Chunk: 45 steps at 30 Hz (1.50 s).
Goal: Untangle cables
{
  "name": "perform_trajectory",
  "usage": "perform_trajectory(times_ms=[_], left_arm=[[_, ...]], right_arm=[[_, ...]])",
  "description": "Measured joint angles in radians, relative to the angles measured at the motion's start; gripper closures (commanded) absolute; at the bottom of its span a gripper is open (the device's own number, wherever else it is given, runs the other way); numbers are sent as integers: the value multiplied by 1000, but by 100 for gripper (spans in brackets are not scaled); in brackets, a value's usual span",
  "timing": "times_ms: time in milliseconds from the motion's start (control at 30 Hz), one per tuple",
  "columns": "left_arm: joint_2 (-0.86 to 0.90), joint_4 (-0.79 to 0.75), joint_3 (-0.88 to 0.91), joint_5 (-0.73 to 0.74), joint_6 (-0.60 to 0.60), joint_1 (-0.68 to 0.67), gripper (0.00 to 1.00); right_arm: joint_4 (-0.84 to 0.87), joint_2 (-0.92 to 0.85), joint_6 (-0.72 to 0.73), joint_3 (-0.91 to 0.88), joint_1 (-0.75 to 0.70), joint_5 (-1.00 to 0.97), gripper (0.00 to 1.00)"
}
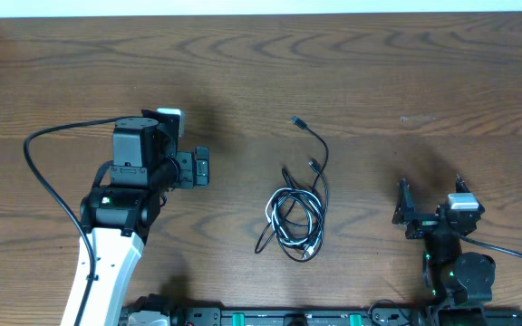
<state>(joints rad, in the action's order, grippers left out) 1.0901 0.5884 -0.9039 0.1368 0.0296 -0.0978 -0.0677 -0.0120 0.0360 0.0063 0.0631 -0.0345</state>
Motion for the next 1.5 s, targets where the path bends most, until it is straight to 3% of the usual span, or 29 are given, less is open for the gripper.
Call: perform_trajectory(times_ms=[1500], left_arm=[[97, 37, 0, 4, 0, 0, 2]], right_arm=[[0, 0, 0, 0, 0, 0, 1]])
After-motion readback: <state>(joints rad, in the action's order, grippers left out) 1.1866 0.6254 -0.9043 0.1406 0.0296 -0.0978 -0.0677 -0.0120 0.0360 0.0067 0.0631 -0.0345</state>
